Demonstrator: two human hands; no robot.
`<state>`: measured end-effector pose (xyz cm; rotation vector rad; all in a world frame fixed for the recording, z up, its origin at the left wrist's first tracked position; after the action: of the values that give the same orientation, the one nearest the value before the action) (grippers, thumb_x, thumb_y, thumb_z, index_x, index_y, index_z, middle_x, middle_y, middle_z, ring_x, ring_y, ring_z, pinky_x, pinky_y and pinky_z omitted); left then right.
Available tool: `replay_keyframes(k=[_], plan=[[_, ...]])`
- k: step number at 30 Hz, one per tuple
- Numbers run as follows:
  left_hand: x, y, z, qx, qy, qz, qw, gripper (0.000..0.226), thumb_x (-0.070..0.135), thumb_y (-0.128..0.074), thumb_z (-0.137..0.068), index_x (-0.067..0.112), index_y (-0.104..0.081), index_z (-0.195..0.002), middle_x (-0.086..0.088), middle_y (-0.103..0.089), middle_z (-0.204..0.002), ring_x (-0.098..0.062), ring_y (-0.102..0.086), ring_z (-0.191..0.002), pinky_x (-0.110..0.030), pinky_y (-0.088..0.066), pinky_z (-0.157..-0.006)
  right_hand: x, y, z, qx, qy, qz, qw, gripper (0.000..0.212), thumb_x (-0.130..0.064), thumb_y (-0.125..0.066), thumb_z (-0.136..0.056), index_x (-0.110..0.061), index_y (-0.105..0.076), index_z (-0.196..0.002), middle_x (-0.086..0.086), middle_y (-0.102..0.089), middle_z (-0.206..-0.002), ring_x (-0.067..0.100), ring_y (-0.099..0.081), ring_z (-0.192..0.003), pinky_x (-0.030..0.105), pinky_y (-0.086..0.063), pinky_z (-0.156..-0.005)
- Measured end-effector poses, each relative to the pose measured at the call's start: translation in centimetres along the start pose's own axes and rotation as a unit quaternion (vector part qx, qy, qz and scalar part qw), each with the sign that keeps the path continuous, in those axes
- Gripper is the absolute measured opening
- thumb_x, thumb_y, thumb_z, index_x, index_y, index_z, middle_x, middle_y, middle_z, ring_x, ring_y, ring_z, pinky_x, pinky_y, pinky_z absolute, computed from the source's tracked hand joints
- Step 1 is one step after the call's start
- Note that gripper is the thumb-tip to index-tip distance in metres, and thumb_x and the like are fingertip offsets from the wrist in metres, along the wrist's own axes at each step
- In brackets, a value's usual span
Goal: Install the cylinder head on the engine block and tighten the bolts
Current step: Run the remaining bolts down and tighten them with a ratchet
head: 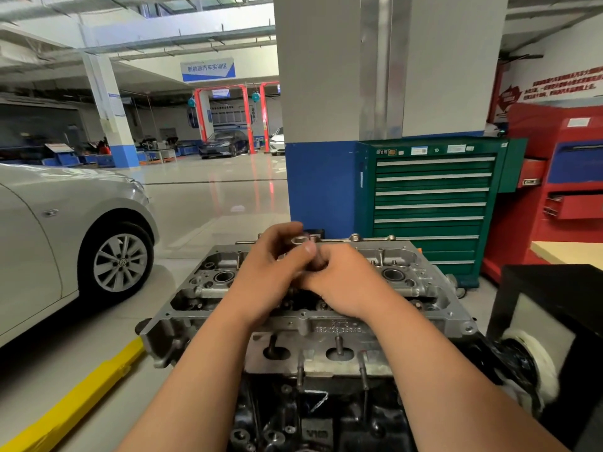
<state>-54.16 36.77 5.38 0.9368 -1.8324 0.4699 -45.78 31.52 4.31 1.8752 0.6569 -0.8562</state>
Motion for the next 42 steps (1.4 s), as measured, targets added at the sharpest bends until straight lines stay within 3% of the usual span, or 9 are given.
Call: replay_keyframes(k=[3, 5, 9, 13, 18, 22, 27, 36, 42], plan=[[0.4, 0.6, 0.1, 0.037, -0.013, -0.043, 0.998, 0.026, 0.038, -0.076, -0.069, 0.021, -0.069, -0.086, -0.013, -0.070, -0.090, -0.019, -0.066, -0.081, -0.037, -0.053, -0.077, -0.3, -0.3, 0.2, -0.019, 0.001, -0.002, 1.000, 0.016, -0.026, -0.062, -0.080, -0.020, -0.070, -0.093, 0.002, -0.071, -0.079, 0.017, -0.065, -0.071, 0.038, -0.053, -0.071], [0.4, 0.8, 0.1, 0.034, -0.026, -0.043, 0.998, 0.010, 0.028, -0.075, -0.081, 0.028, -0.073, -0.090, -0.003, -0.074, -0.089, -0.015, -0.070, -0.087, -0.028, -0.055, -0.077, -0.3, -0.3, 0.4, -0.043, 0.001, 0.000, 0.999, 0.015, -0.024, -0.062, -0.082, -0.027, -0.069, -0.095, -0.007, -0.071, -0.077, 0.008, -0.066, -0.067, 0.033, -0.053, -0.064], [0.0, 0.0, 0.1, -0.022, -0.012, 0.005, 1.000, 0.034, 0.019, -0.062, -0.093, 0.043, -0.059, -0.117, 0.007, -0.074, -0.102, -0.006, -0.067, -0.101, -0.019, -0.052, -0.086, -0.1, -0.2, 0.0, -0.031, 0.000, 0.006, 0.999, 0.009, -0.022, -0.065, -0.081, -0.019, -0.069, -0.089, 0.005, -0.071, -0.079, 0.015, -0.063, -0.067, 0.042, -0.051, -0.071], [0.2, 0.0, -0.2, 0.002, -0.019, -0.057, 0.998, 0.023, 0.037, -0.070, -0.075, 0.027, -0.064, -0.095, 0.009, -0.070, -0.089, -0.005, -0.065, -0.085, -0.025, -0.048, -0.077, -0.1, 0.0, -0.1, 0.002, -0.001, 0.023, 1.000, 0.015, -0.029, -0.063, -0.075, -0.018, -0.069, -0.084, 0.008, -0.070, -0.075, 0.022, -0.065, -0.069, 0.046, -0.054, -0.072], [0.3, 0.3, -0.1, 0.004, -0.027, -0.030, 0.999, 0.012, 0.021, -0.069, -0.087, 0.025, -0.072, -0.099, -0.002, -0.074, -0.090, -0.011, -0.069, -0.086, -0.019, -0.053, -0.074, -0.3, -0.3, 0.3, -0.039, 0.013, -0.016, 0.999, 0.013, -0.022, -0.062, -0.082, -0.028, -0.069, -0.090, -0.013, -0.068, -0.067, -0.005, -0.055, -0.052, 0.015, -0.043, -0.051], [-0.5, 0.1, -0.2, -0.020, -0.003, 0.006, 1.000, 0.031, 0.021, -0.058, -0.095, 0.043, -0.061, -0.117, 0.005, -0.072, -0.097, -0.005, -0.067, -0.096, -0.017, -0.051, -0.079, 0.1, 0.2, 0.0, -0.013, 0.001, -0.046, 0.999, 0.014, -0.017, -0.068, -0.081, -0.031, -0.068, -0.079, -0.013, -0.064, -0.061, 0.000, -0.053, -0.054, 0.025, -0.041, -0.060], [0.0, -0.3, -0.3, -0.011, -0.019, -0.018, 1.000, 0.011, 0.028, -0.069, -0.082, 0.023, -0.064, -0.090, 0.007, -0.069, -0.081, -0.007, -0.063, -0.078, -0.019, -0.049, -0.069, 0.1, 0.1, 0.0, 0.007, -0.013, 0.016, 1.000, 0.015, -0.032, -0.063, -0.074, -0.022, -0.071, -0.083, 0.003, -0.071, -0.072, 0.012, -0.062, -0.065, 0.045, -0.055, -0.067], [0.0, -0.2, -0.1, -0.029, -0.012, 0.007, 1.000, 0.030, 0.022, -0.062, -0.093, 0.041, -0.061, -0.115, 0.004, -0.072, -0.102, -0.008, -0.067, -0.098, -0.020, -0.054, -0.082, 0.3, 0.0, -0.1, -0.011, -0.010, 0.017, 1.000, 0.008, -0.022, -0.066, -0.081, -0.016, -0.069, -0.085, 0.003, -0.067, -0.068, 0.009, -0.054, -0.057, 0.034, -0.045, -0.060], [0.1, 0.7, -0.2, 0.036, -0.026, -0.057, 0.997, 0.028, 0.040, -0.076, -0.069, 0.018, -0.067, -0.084, 0.002, -0.070, -0.078, -0.013, -0.065, -0.076, -0.031, -0.052, -0.071, 0.0, -0.2, 0.0, -0.021, 0.001, -0.009, 1.000, 0.027, -0.025, -0.063, -0.080, -0.030, -0.072, -0.104, -0.004, -0.074, -0.089, 0.014, -0.068, -0.086, 0.039, -0.055, -0.083]])
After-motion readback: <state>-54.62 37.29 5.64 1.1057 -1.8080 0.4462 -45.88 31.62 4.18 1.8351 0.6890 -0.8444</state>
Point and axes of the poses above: each hand's wrist, its own z-axis away from the middle knuckle, its own y-axis out of the back of the hand, x = y × z, the point moved 10 cm from there along -z, towards the middle knuckle
